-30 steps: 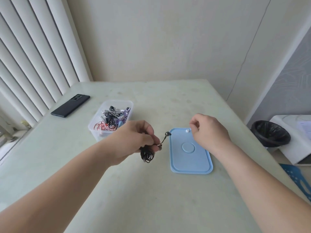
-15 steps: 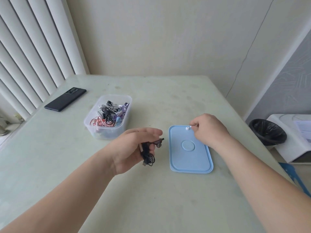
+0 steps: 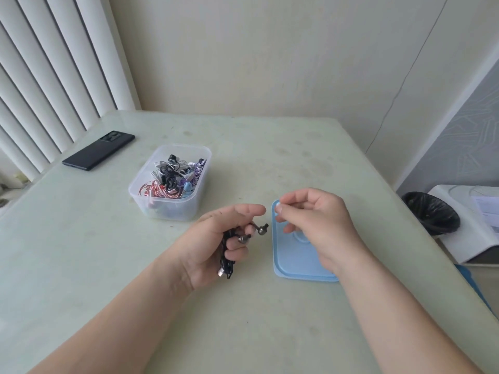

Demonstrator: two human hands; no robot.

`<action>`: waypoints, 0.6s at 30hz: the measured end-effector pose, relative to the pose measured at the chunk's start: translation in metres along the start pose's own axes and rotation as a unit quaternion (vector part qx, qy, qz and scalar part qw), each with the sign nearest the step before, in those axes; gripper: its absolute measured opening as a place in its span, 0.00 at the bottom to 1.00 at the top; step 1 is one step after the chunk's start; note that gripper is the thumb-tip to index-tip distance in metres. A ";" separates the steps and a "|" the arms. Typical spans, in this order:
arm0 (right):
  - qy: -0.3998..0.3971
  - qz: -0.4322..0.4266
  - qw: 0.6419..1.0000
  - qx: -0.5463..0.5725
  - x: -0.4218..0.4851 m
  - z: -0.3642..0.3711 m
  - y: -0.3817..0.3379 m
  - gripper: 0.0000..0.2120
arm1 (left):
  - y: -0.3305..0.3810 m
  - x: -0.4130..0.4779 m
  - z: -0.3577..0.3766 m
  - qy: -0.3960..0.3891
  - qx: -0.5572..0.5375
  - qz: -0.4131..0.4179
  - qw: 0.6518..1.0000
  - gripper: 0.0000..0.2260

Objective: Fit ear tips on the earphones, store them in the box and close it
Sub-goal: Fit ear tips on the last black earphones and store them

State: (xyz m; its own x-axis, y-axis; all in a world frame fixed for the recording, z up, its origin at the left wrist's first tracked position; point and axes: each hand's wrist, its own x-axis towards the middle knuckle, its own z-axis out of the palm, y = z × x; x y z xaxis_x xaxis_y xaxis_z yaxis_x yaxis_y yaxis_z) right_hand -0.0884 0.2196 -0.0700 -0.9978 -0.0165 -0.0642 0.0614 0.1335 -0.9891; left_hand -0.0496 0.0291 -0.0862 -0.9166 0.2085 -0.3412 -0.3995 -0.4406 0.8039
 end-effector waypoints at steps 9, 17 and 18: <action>-0.063 0.029 0.985 0.156 -0.015 0.024 0.015 0.07 | -0.011 0.005 -0.008 -0.046 -0.029 0.066 0.996 0.12; -0.031 0.003 0.984 0.176 -0.023 0.023 0.024 0.06 | -0.026 0.001 -0.001 0.018 0.103 0.141 0.984 0.08; -0.030 0.004 0.983 0.178 -0.022 0.022 0.025 0.06 | -0.027 0.002 0.000 0.029 0.123 0.151 0.980 0.07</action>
State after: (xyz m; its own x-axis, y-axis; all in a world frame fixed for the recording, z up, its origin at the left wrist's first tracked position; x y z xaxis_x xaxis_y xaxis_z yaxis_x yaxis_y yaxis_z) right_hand -0.0640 0.2011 -0.0959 -0.9947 -0.0768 -0.0688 0.0843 -0.2224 -0.9713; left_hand -0.0409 0.0413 -0.1089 -0.9947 0.0471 -0.0912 -0.1001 -0.2490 0.9633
